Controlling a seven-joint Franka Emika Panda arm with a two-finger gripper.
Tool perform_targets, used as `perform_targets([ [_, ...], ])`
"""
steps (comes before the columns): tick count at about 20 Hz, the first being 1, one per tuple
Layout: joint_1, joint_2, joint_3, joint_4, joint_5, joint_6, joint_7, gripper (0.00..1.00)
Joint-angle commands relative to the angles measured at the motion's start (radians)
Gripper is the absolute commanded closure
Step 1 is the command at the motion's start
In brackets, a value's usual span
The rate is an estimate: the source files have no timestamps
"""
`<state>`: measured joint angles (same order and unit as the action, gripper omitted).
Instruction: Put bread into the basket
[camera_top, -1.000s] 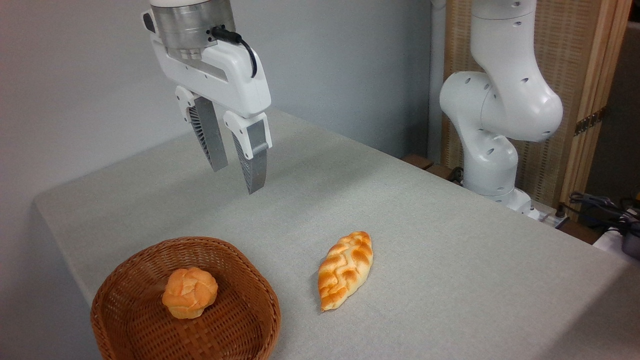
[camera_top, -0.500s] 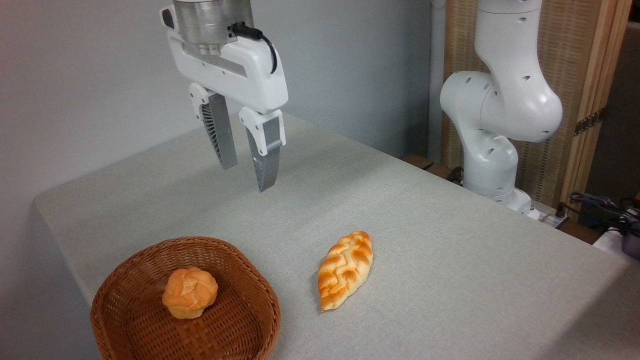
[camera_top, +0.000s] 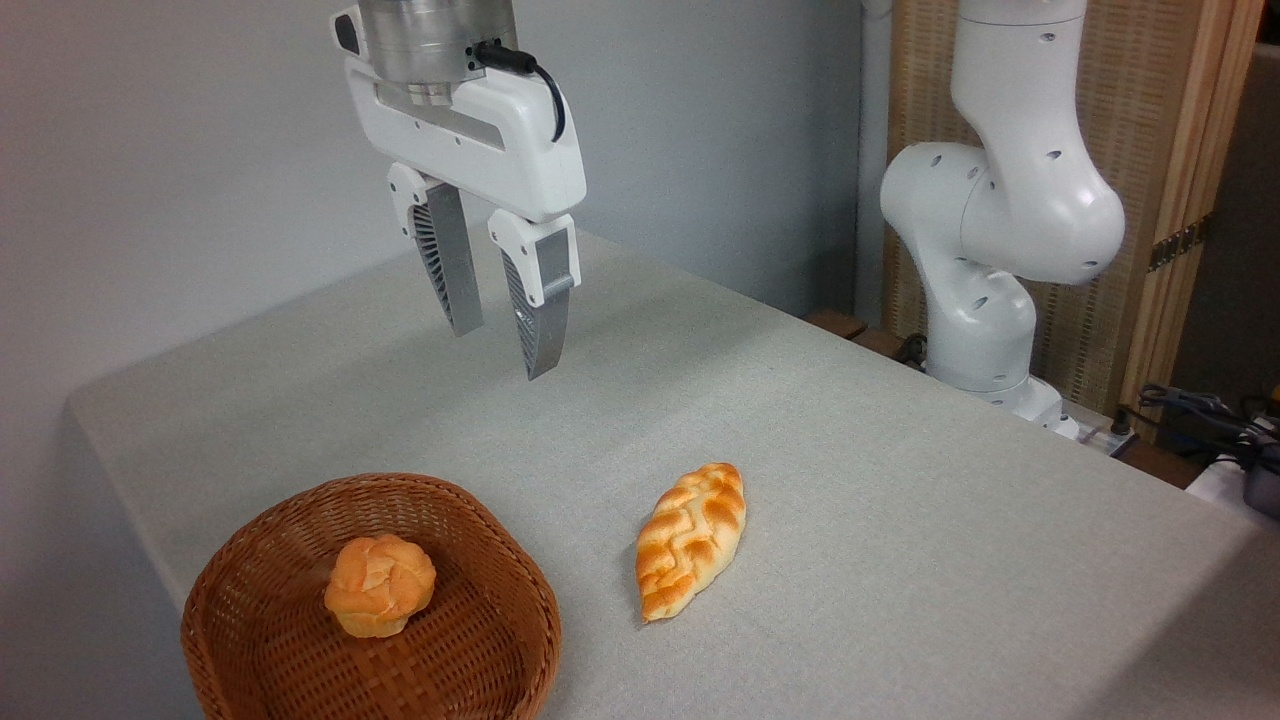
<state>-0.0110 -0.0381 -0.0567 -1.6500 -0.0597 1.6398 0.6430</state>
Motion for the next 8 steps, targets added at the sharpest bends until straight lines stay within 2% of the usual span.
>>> perform_targets([
  [1,-0.015,-0.006,0.014,0.009,0.033,-0.026,0.004,0.0],
  [3,-0.017,-0.002,0.012,0.025,0.067,-0.046,0.001,0.0],
  [8,-0.017,0.001,0.015,0.027,0.051,-0.046,0.01,0.0],
])
